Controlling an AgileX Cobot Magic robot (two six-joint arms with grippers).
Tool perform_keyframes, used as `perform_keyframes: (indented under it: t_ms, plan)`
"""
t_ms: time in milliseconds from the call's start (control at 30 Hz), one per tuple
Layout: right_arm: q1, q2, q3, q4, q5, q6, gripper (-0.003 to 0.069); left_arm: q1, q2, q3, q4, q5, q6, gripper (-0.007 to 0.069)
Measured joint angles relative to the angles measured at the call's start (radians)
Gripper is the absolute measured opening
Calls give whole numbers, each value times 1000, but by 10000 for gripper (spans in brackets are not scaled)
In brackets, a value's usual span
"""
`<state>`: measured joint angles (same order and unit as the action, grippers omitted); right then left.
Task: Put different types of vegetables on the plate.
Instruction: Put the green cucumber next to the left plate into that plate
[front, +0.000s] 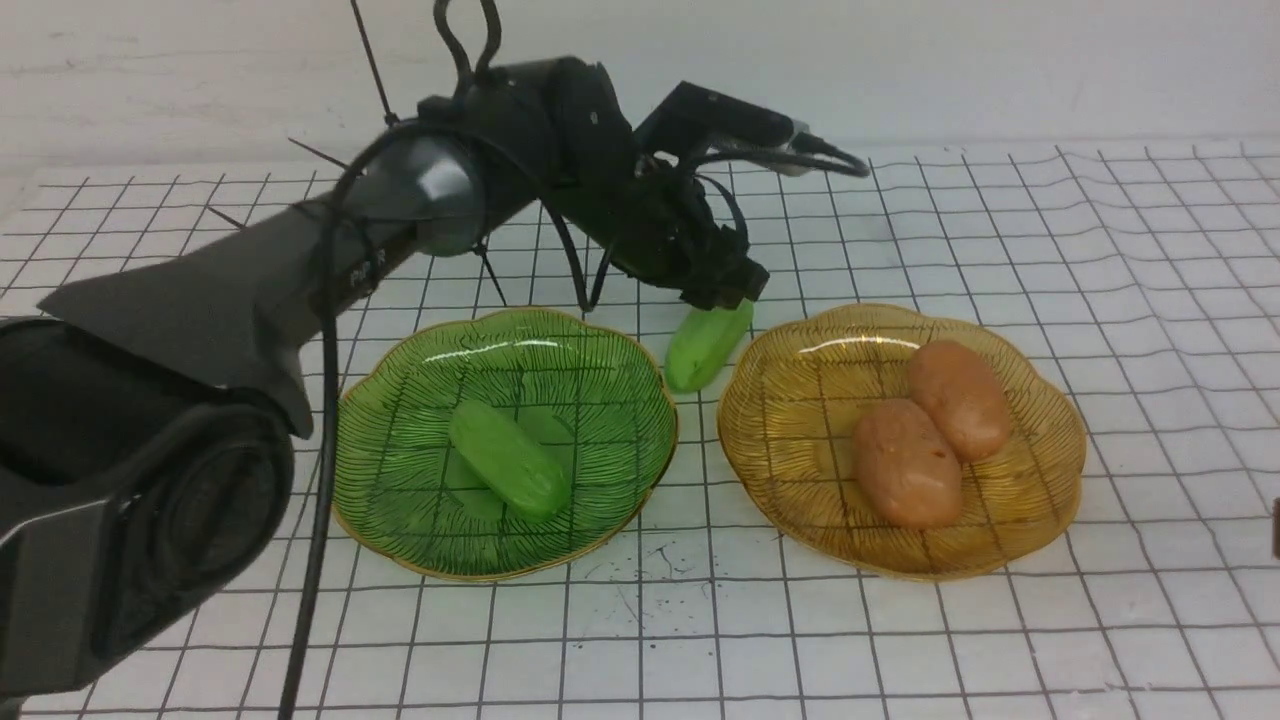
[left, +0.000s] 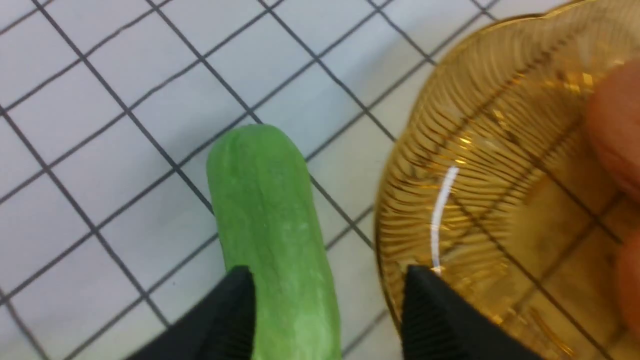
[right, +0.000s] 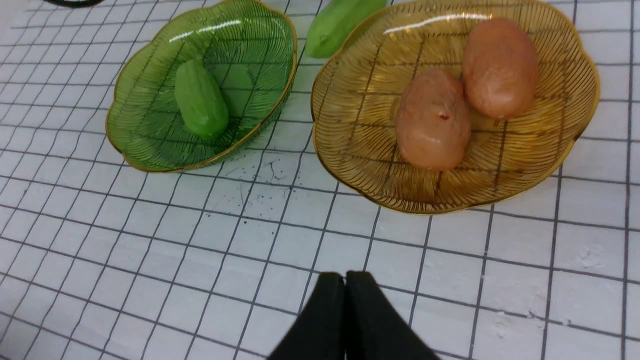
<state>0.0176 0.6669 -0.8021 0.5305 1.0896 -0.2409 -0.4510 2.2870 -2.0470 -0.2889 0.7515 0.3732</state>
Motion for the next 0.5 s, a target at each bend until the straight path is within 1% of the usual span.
perform_keyframes:
  t_ms: [100, 133, 267, 500]
  plan:
    - [0, 0, 6, 1, 0, -2, -14, 0, 42, -1, 21, -50, -5, 458]
    - [0, 0, 6, 1, 1, -2, -14, 0, 53, -1, 32, -62, -10, 467]
    - [0, 0, 6, 2, 16, -7, -14, 0, 84, -1, 71, -99, -29, 479]
    - [0, 0, 6, 2, 19, -17, -14, 0, 118, -2, 64, -101, -33, 479]
